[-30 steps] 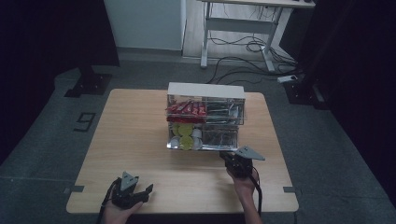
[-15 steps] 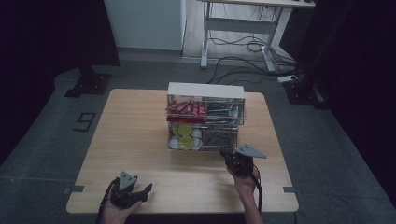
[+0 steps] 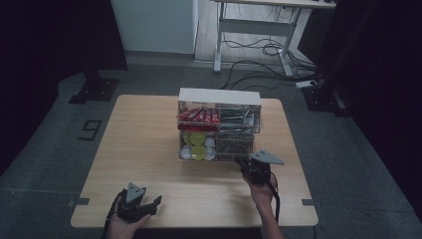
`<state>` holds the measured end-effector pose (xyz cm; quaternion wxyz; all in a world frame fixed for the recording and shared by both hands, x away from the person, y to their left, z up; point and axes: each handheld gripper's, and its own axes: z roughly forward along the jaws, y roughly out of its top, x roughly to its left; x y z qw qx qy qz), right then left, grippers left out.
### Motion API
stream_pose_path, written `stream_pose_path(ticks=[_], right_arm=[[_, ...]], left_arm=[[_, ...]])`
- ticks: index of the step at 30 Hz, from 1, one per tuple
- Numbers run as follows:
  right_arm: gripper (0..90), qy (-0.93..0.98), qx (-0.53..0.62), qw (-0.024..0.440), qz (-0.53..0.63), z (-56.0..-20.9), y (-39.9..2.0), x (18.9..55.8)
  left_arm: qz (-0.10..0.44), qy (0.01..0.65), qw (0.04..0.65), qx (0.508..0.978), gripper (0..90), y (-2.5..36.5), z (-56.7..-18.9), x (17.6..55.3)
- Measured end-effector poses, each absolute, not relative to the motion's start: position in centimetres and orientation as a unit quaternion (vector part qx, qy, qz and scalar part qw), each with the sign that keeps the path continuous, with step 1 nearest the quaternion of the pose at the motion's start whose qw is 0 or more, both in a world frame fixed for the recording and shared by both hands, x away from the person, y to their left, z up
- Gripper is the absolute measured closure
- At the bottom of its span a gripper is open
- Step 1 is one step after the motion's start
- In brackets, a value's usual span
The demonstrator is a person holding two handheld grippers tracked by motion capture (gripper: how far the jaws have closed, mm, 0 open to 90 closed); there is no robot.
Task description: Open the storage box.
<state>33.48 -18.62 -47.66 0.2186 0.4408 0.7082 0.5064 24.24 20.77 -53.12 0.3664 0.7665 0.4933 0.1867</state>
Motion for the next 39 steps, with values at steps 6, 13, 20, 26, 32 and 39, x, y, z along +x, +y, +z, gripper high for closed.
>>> stream_pose_path(ticks=[6,13,20,26,32,39], right_arm=[[89.0,0.709,0.440,0.219,0.505,-47.3,-18.6,33.7],[88.9,0.708,0.440,0.219,0.506,-46.8,-18.5,33.8],[88.9,0.708,0.439,0.219,0.508,-46.3,-18.4,34.1],[88.9,0.704,0.442,0.219,0.511,-45.7,-18.5,34.6],[88.8,0.700,0.443,0.219,0.514,-45.4,-18.5,34.9],[88.8,0.698,0.446,0.221,0.515,-45.0,-18.6,35.3]], left_arm=[[0.187,0.494,0.366,0.766,31.9,20.8,-53.2,24.3],[0.186,0.495,0.367,0.765,31.9,20.8,-53.2,24.3],[0.185,0.495,0.366,0.766,31.9,20.8,-53.2,24.3],[0.186,0.496,0.365,0.765,31.9,20.9,-53.2,24.3],[0.186,0.498,0.367,0.764,31.9,20.9,-53.2,24.3],[0.187,0.498,0.367,0.763,31.9,21.0,-53.2,24.3]])
